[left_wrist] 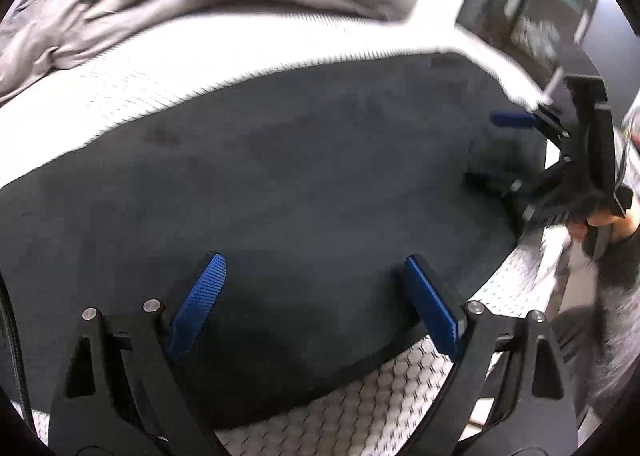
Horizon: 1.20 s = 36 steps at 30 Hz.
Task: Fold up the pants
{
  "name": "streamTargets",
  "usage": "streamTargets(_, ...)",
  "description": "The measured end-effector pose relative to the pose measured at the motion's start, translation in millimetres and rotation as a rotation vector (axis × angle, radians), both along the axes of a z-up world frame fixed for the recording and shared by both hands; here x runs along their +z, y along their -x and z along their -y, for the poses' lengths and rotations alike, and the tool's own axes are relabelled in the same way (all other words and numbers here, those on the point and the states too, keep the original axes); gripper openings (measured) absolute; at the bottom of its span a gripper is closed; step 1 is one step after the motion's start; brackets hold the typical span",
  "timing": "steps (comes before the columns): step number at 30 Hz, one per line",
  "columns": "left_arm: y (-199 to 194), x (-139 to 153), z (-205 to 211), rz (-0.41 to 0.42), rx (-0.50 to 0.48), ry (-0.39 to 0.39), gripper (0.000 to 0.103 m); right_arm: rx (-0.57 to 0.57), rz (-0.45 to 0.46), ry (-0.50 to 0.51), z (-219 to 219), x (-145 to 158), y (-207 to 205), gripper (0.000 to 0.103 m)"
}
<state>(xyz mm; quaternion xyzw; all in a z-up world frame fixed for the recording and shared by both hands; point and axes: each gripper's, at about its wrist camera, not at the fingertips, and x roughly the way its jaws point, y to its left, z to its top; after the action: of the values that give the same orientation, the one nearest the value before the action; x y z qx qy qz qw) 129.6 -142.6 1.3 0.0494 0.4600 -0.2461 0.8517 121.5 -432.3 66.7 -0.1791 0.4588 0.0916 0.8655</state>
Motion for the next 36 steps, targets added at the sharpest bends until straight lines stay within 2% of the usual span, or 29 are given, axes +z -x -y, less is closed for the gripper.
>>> streamTargets(1,-2,-5,3,-0.001,-0.02,-0.032,0.09,0.035,-0.026,0.058,-10,-15,-2,0.102)
streamTargets(2,0,-7,3,0.004,-0.039,-0.044,0.091,0.058,-0.025,0.075,-10,-21,-1,0.102)
streamTargets(4,-3,-10,-9,0.003,-0.05,-0.04,0.092,0.043,-0.049,0.013,14,-17,1,0.102)
streamTargets(7,-8,-13,-46,-0.006,-0.014,-0.047,0.093,-0.14,-0.026,0.072,86,-13,5,0.102)
streamTargets(9,-9,-16,-72,-0.001,0.024,-0.061,0.097,-0.329,-0.007,0.07,144,-11,9,0.102)
streamTargets(10,-10,-17,-80,-0.006,0.044,-0.069,0.102,-0.428,0.01,0.064,170,-8,12,0.103)
streamTargets(12,-12,-17,-103,-0.02,0.104,-0.058,0.103,-0.579,0.041,0.052,206,-4,18,0.103)
streamTargets(13,-12,-15,-108,-0.018,0.126,-0.054,0.102,-0.601,0.041,0.032,211,-1,20,0.103)
streamTargets(14,-11,-10,-114,-0.006,0.168,-0.054,0.096,-0.616,0.043,0.018,210,3,21,0.103)
streamTargets(16,-8,2,-117,0.028,0.197,-0.025,0.094,-0.599,0.096,0.068,187,18,10,0.103)
streamTargets(18,-6,12,-112,0.065,0.189,0.028,0.094,-0.508,0.15,0.09,146,36,11,0.103)
streamTargets(21,-16,14,-93,0.061,0.192,0.024,0.094,-0.343,0.177,0.015,79,48,-2,0.103)
streamTargets(23,-26,6,-79,0.048,0.182,-0.017,0.094,-0.249,0.143,-0.063,24,41,-18,0.103)
streamTargets(25,-35,-4,-72,0.039,0.185,-0.096,0.094,-0.161,0.105,-0.133,-38,24,-25,0.103)
streamTargets(26,-38,-11,-72,0.024,0.187,-0.136,0.094,-0.094,0.071,-0.146,-45,5,-44,0.103)
streamTargets(28,-40,-18,-83,0.01,0.195,-0.129,0.094,0.036,0.01,-0.084,-104,-16,-37,0.102)
streamTargets(29,-37,-17,-95,0.01,0.211,-0.138,0.094,0.075,0.007,-0.021,-117,-33,-33,0.102)
streamTargets(30,-32,-17,-107,0.02,0.227,-0.149,0.094,0.09,0.031,0.019,-124,-37,-29,0.102)
streamTargets(31,-27,-16,-123,0.027,0.243,-0.157,0.094,0.095,0.033,0.011,-124,-37,-31,0.102)
streamTargets(33,-21,-14,-159,0.034,0.297,-0.186,0.094,0.051,-0.022,-0.046,-107,-38,-40,0.102)
streamTargets(34,-18,-14,-175,0.035,0.319,-0.186,0.089,0.007,-0.037,-0.052,-93,-39,-46,0.102)
streamTargets(35,-12,-13,-196,0.022,0.288,-0.112,0.077,-0.018,-0.043,-0.046,-87,-39,-50,0.102)
streamTargets(36,-6,-11,-207,0.016,0.262,-0.084,0.074,-0.064,-0.045,-0.041,-72,-39,-55,0.102)
